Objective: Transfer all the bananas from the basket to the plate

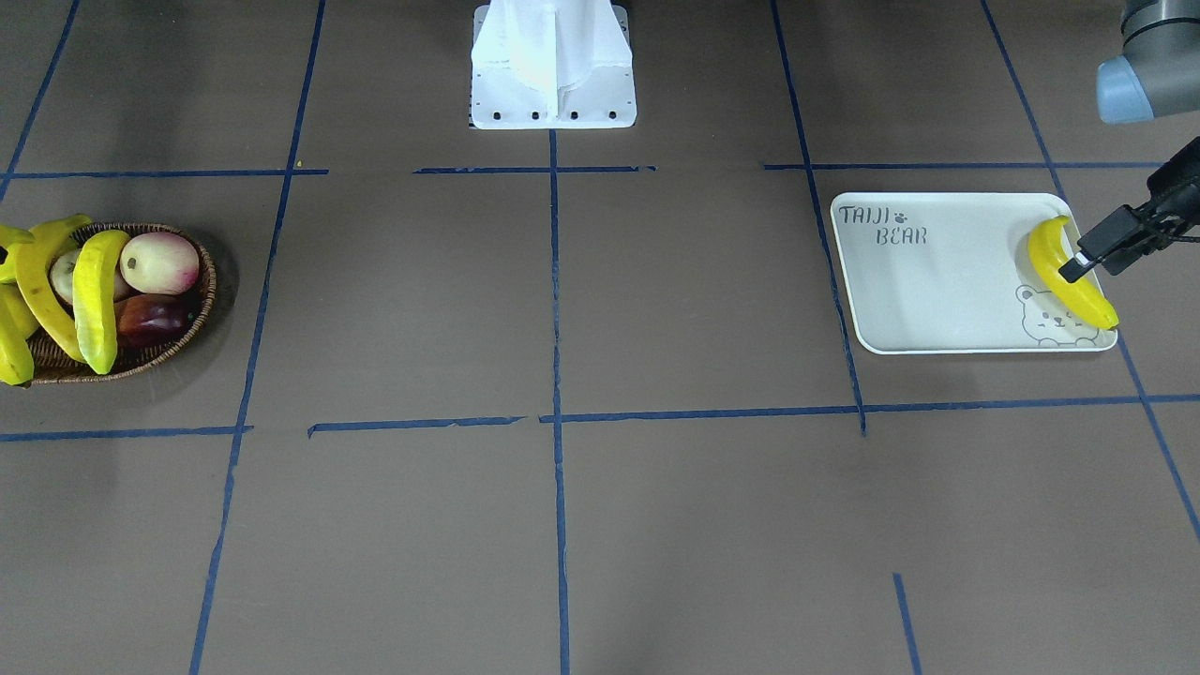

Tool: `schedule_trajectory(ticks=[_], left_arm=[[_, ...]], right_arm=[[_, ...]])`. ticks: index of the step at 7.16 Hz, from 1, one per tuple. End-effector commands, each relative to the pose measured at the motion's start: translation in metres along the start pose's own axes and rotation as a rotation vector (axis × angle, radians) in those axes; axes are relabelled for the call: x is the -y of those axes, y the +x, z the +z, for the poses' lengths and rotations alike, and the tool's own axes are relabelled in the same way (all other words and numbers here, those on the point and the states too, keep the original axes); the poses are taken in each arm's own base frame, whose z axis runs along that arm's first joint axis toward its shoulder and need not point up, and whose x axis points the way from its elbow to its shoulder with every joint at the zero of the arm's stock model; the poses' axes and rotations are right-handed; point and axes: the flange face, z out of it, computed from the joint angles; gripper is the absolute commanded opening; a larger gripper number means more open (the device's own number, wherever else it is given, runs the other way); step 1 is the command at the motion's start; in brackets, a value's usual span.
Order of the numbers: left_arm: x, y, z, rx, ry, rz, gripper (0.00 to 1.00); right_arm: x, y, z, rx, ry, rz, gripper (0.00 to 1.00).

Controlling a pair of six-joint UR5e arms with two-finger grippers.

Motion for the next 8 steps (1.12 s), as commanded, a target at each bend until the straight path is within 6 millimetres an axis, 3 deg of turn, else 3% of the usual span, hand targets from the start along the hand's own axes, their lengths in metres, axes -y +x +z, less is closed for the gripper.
schedule_trajectory(ticks=[1, 2, 3, 4, 5, 6, 7, 8], left_arm=[[0.005, 0.043, -0.014, -0.082, 0.036, 0.034, 1.00], [0.017, 0.082, -0.016, -0.124, 0.045, 0.060, 1.00], [0.009, 0.112, -0.001, -0.147, 0.008, 0.030, 1.00], [0.003, 0.160, 0.008, -0.191, -0.023, 0.004, 1.00], [-0.001, 0.193, 0.006, -0.226, -0.042, -0.059, 1.00], [-0.018, 0.232, 0.008, -0.264, -0.080, -0.097, 1.00], [-0.032, 0.274, 0.017, -0.295, -0.131, -0.139, 1.00], [-0.040, 0.298, 0.021, -0.307, -0.166, -0.214, 1.00]], right_arm=[[0.051, -0.080, 0.020, 0.112, 0.022, -0.035, 0.02], [0.067, -0.112, 0.031, 0.153, 0.019, -0.027, 0.02], [0.082, -0.152, 0.064, 0.200, -0.016, -0.064, 0.03], [0.104, -0.191, 0.082, 0.242, -0.019, -0.098, 0.03], [0.108, -0.208, 0.081, 0.267, -0.017, -0.064, 0.03], [0.102, -0.230, 0.087, 0.321, 0.015, -0.039, 0.03], [0.093, -0.261, 0.098, 0.364, 0.072, -0.010, 0.02], [0.092, -0.299, 0.103, 0.406, 0.101, 0.066, 0.01]])
